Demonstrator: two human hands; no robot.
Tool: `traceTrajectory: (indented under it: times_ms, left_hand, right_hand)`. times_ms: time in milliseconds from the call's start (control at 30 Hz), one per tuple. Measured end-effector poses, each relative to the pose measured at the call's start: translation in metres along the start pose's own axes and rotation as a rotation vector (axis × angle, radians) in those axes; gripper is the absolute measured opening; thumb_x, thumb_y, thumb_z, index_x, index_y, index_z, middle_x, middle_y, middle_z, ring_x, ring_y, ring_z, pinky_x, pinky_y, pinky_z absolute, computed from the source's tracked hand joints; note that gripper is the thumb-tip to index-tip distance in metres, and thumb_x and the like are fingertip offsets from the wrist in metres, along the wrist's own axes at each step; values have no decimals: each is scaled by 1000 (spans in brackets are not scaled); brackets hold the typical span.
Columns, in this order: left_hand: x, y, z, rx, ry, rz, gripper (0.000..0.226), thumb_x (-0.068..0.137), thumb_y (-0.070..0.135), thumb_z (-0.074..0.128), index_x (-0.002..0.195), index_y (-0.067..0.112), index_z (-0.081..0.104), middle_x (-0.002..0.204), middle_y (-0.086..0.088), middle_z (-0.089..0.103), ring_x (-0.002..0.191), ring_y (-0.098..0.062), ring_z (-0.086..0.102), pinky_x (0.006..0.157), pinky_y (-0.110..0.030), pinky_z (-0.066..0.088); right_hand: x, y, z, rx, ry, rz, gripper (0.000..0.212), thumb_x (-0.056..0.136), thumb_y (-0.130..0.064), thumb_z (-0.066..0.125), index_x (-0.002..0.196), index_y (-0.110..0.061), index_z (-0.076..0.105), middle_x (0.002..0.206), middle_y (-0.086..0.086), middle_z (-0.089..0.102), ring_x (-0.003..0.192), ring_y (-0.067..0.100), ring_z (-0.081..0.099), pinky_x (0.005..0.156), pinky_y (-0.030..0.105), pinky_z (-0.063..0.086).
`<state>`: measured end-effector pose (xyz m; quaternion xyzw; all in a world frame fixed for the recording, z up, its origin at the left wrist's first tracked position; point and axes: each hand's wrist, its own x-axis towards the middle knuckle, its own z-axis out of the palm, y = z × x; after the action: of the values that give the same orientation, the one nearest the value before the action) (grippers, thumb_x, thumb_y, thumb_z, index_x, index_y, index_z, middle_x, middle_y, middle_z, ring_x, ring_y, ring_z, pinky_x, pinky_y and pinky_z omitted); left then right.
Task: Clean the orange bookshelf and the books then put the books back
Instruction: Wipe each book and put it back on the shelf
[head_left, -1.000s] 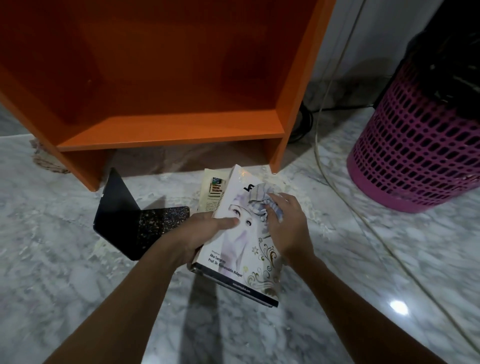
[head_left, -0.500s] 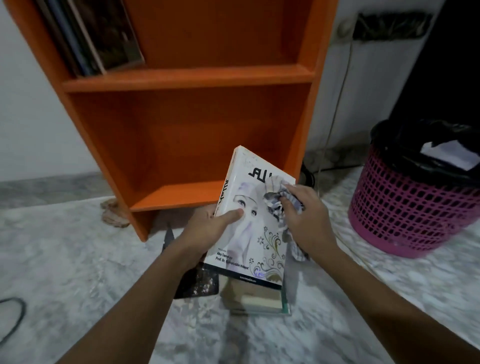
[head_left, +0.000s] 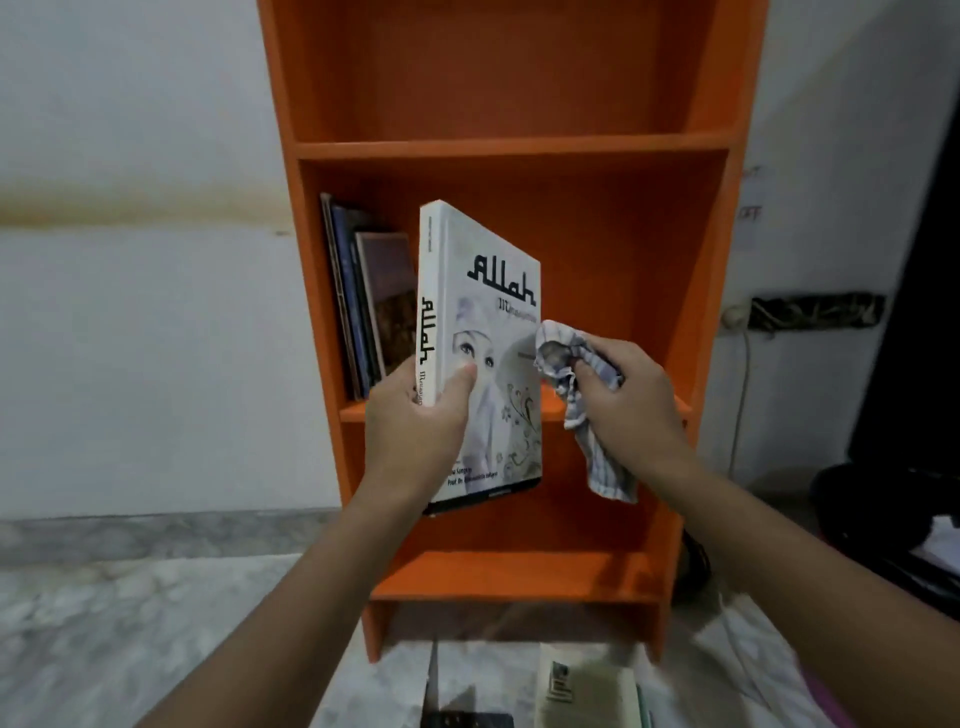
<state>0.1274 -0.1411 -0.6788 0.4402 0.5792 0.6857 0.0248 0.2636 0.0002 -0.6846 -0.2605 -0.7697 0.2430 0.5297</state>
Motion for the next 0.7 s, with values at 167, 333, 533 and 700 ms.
traceTrajectory:
  times_ms: [167, 333, 533, 700]
  left_hand:
    - [41, -18, 4, 55, 250, 173, 15, 95, 29, 61, 104, 17, 61, 102, 6, 69, 89, -4, 68, 61, -17, 57]
    - [100, -73, 18, 216, 438, 225, 22, 94, 38, 60, 102, 17, 58, 99, 3, 65, 88, -9, 62, 70, -28, 56]
    - [162, -130, 32, 457, 589, 138, 16, 90, 31, 61, 89, 17, 54, 82, 8, 46, 84, -10, 41, 85, -51, 39]
    - [184, -164, 42, 579, 573, 85, 37, 83, 18, 68, 115, 13, 49, 122, -8, 49, 124, -26, 41, 103, -52, 31]
  right_hand:
    - [45, -2, 13, 99, -10, 81, 34, 99, -22, 54, 133, -20, 57, 125, -3, 61, 112, 11, 58, 97, 33, 51]
    - [73, 0, 38, 161, -43, 142, 31, 100, -23, 53, 131, -21, 58, 121, 0, 65, 105, 14, 65, 90, 36, 56]
    - [108, 6, 61, 187, -126, 76, 20, 101, -20, 52, 113, -32, 61, 93, -13, 70, 82, 2, 68, 66, 15, 55]
    - [118, 28, 79, 220, -155, 90, 24, 101, -21, 52, 121, -27, 63, 101, -12, 70, 89, 3, 68, 76, 23, 58]
